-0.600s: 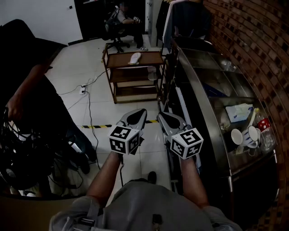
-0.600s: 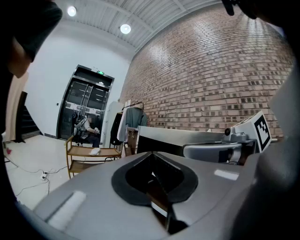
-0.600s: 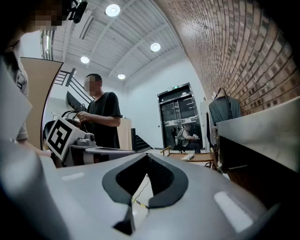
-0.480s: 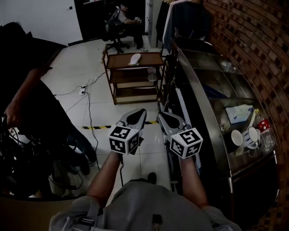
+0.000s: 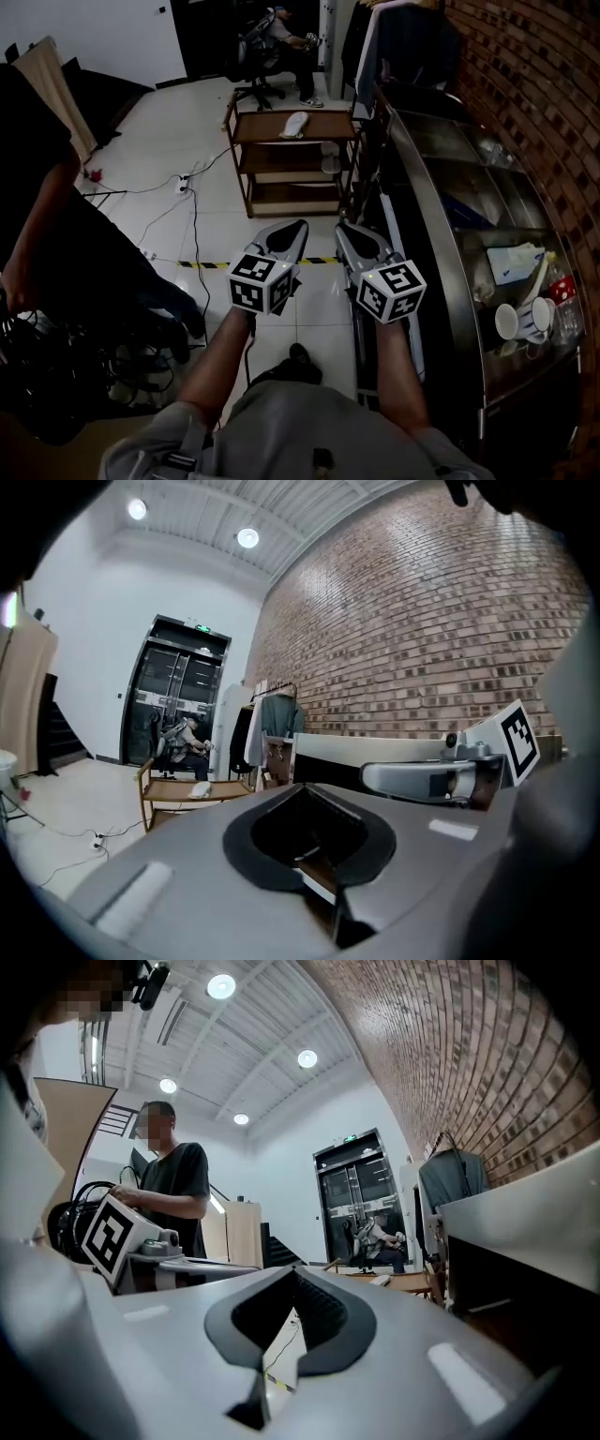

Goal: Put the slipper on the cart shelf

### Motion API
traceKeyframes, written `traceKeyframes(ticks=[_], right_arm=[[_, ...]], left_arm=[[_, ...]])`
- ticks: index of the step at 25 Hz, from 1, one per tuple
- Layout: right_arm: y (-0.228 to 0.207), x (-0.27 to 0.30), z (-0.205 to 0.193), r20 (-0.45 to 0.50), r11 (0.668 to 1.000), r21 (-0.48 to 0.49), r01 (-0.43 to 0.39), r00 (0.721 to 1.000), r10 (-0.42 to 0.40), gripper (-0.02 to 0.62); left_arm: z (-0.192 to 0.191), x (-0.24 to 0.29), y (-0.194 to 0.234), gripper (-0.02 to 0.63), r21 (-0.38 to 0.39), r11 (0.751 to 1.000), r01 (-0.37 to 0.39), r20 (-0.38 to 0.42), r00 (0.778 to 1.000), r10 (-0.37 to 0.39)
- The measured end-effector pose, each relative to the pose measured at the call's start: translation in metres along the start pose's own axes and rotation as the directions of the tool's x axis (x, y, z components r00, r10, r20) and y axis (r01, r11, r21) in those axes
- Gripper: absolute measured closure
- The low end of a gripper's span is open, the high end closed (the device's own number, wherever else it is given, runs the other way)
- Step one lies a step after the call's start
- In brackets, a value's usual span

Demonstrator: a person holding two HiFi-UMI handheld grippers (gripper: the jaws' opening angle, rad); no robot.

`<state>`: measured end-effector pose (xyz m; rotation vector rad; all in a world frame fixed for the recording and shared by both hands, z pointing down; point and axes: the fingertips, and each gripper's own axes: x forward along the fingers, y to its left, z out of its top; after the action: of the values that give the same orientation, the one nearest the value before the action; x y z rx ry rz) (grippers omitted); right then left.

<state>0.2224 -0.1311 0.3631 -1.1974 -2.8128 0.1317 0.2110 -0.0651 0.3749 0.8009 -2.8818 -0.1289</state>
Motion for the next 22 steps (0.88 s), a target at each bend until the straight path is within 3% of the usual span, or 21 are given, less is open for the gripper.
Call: traceKeyframes(ticks=[11,22], right_arm=[[-0.09,0.103,0.007,0.004,0.999,0.033,0.014,1.0,-0.014,0.595],[-0.153,0.207,0.005,-0.042,0.999,0.036,-0.005,0.999,0.007,0.595]], left_arm=[[0.016,0.092,0.083,0.598,-0.01,0.999,-0.047,-0.008,0.999,0.047],[0.022,0.171,0.177,0.598,-0.037,0.997,-0.068,-0.016,0.998,0.068]])
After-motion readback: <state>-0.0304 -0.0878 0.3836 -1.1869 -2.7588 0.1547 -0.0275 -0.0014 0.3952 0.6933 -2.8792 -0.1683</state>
